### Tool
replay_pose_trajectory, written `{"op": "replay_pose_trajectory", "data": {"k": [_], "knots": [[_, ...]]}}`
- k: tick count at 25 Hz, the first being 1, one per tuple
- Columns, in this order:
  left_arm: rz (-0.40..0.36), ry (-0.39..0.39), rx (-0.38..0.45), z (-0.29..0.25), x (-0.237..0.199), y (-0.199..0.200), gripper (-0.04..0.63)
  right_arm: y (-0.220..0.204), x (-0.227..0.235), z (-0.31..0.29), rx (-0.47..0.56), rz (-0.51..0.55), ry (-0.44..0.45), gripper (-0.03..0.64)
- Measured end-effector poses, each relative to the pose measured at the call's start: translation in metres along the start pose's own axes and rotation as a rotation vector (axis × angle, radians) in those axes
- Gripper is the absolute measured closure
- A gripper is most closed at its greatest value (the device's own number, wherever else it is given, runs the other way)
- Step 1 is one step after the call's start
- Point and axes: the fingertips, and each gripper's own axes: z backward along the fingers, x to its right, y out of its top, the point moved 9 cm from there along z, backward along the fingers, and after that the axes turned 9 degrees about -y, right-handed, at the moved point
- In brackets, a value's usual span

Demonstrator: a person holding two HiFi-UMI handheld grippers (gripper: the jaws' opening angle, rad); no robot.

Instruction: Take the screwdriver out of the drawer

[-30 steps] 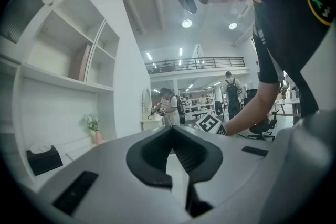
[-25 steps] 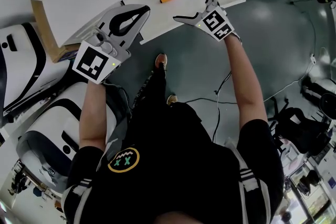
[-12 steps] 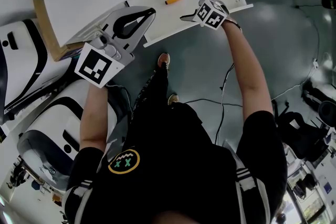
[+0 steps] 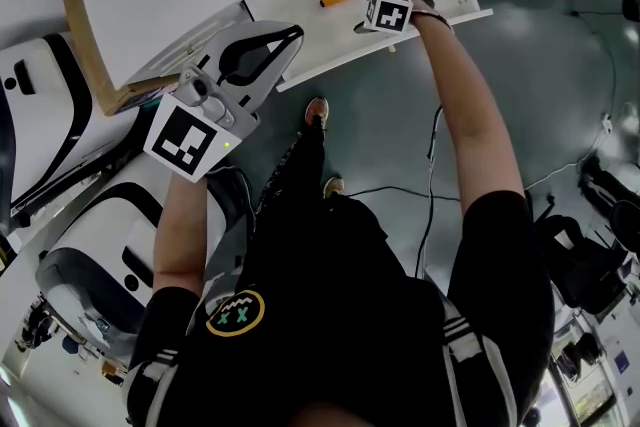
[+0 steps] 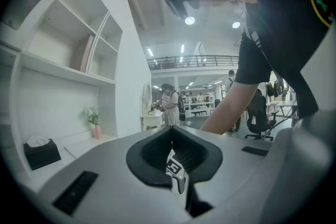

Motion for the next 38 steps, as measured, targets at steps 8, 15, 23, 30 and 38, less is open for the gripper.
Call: {"op": "replay_pose_trajectory", "data": {"k": [8,15,23,30,38], "knots": [[0.02,-0.016,-0.025,0.002,-0.001,-0.009,0.576,-0.01,0.01,-0.036,-0.062,0.023,0.039,0.037],[0.03,-0.027,-0.035,0.001,-0.004,-0.017,0.575,-0.007,0.016,-0.058,-0.086,0.037,0.074,0.037],[0.051,-0.018,-0.052,0.008,-0.005,-0.024,0.575,-0.01,0.017,-0.079,-0.116,0.051,0.106,0.038],[0.052,-0.013,-0.056,0.009,-0.008,-0.028,0.575,-0.012,0.02,-0.084,-0.118,0.057,0.138,0.04],[0.052,-0.029,-0.055,0.004,-0.01,-0.028,0.575,-0.012,0.022,-0.082,-0.102,0.048,0.14,0.067]]}}
